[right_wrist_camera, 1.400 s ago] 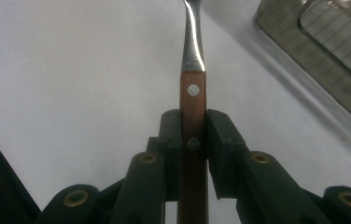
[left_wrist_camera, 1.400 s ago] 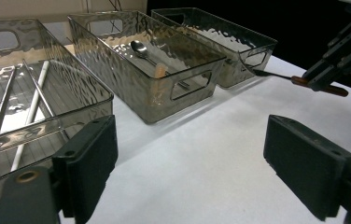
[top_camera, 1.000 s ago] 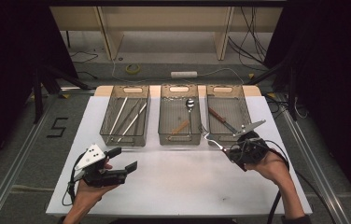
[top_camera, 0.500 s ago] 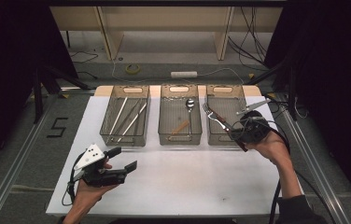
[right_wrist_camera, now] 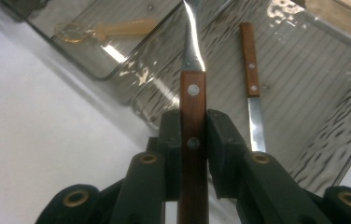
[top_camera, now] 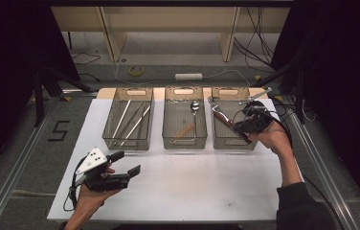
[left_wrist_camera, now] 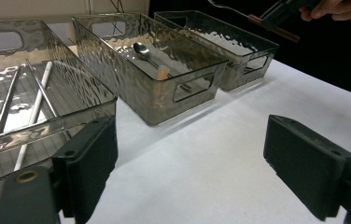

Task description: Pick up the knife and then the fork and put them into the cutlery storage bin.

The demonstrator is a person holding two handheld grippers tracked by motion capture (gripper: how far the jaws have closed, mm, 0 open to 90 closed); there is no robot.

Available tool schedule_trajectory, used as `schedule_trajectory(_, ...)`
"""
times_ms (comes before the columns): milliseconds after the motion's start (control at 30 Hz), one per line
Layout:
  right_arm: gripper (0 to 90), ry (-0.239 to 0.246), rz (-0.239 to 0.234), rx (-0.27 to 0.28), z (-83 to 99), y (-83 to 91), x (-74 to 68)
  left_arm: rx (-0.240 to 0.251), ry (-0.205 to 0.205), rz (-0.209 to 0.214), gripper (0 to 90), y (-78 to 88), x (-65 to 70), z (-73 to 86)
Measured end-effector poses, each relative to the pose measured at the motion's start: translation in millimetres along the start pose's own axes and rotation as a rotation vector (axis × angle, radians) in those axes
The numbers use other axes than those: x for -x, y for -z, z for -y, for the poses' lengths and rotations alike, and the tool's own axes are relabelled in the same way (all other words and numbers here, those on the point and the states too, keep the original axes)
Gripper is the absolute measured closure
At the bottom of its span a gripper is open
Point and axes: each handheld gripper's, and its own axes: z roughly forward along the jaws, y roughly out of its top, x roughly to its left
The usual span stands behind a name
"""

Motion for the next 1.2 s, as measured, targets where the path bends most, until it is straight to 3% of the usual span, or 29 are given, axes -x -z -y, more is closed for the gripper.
schedule_trajectory(300,77.3,-0.052,0.038,-0.011,-15.2,-11.4,19.4,0.002,0.004,0.003,17.1,0.1,-0.2,-0.2)
schedule_trajectory(667,77.3,-0.112,0.066,-0.035,-19.9,-27.6,33.1,0.007,0.004,0.005,17.1,0.4,-0.5,-0.5)
schedule_trajectory(1200,77.3,-0.140,0.114,-0.066,-20.1,-44.3,44.4,0.014,0.006,0.010,17.0,0.9,-0.8,-0.8)
